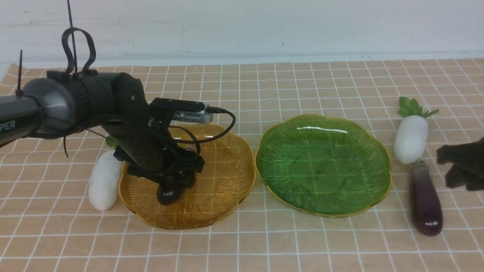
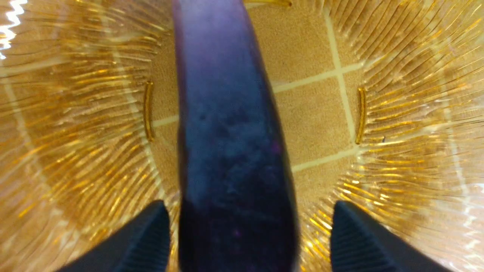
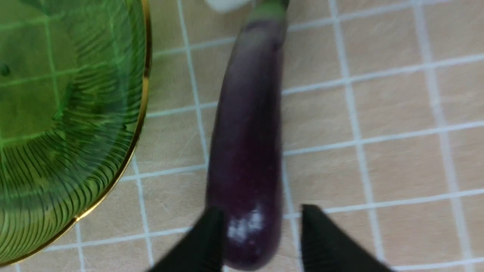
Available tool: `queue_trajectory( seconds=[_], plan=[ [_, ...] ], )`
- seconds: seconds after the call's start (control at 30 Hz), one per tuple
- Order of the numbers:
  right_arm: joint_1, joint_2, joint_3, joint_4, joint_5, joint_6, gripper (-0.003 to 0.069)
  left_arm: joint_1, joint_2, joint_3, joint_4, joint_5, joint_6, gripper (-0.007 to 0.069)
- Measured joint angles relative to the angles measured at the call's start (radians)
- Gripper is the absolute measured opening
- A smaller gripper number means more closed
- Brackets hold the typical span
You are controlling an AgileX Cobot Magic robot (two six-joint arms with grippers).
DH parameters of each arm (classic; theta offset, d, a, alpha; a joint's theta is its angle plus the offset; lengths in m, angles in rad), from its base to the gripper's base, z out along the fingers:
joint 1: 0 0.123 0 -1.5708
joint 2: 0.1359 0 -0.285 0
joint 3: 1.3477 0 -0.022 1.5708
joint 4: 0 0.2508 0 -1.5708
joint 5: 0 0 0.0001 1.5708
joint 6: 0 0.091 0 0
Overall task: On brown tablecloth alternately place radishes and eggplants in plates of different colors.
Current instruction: 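Pick up the eggplant and place it in the yellow plate, then pick up the eggplant and place it on the yellow plate with the right gripper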
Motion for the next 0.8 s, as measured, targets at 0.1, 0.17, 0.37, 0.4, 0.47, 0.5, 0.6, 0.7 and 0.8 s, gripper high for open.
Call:
queue_trajectory(
  seconds=[0.1,0.17,0.37,0.4,0.47,0.5,0.6,0.7,0.8],
  plan=[
    [0.000,0.067,0.000,0.028,-0.026,0.000,0.0403,0.000,0.000,-0.015,0.000,0.031,-0.010,0.0544],
    [0.000,0.115,0.000,0.030,-0.056,0.000,0.0527,0.000,0.000,-0.035,0.000,0.081,-0.030,0.0549],
    [0.028,0.246,-0.006,0.030,-0.107,-0.035,0.0626,0.000,-0.030,-0.103,0.000,0.260,-0.046,0.0229],
    [0.037,0.259,-0.008,0.030,-0.109,-0.038,0.0610,0.000,-0.050,-0.105,-0.004,0.278,-0.046,0.0126],
    [0.052,0.284,-0.010,0.022,-0.117,-0.040,0.0528,0.000,-0.104,-0.106,-0.017,0.314,-0.046,0.0024],
    [0.056,0.290,-0.010,0.019,-0.117,-0.041,0.0482,0.000,-0.131,-0.106,-0.019,0.329,-0.046,0.0011],
    [0.056,0.292,-0.012,0.005,-0.109,-0.042,0.0380,0.000,-0.235,-0.106,-0.013,0.350,-0.046,-0.0003],
    [0.056,0.250,-0.032,-0.012,-0.033,-0.015,0.0382,0.000,-0.337,-0.106,0.001,0.371,-0.046,-0.0003],
    [0.057,0.168,-0.082,-0.012,0.073,0.002,0.0382,0.000,-0.454,-0.106,0.019,0.414,-0.055,-0.0003]
  ],
)
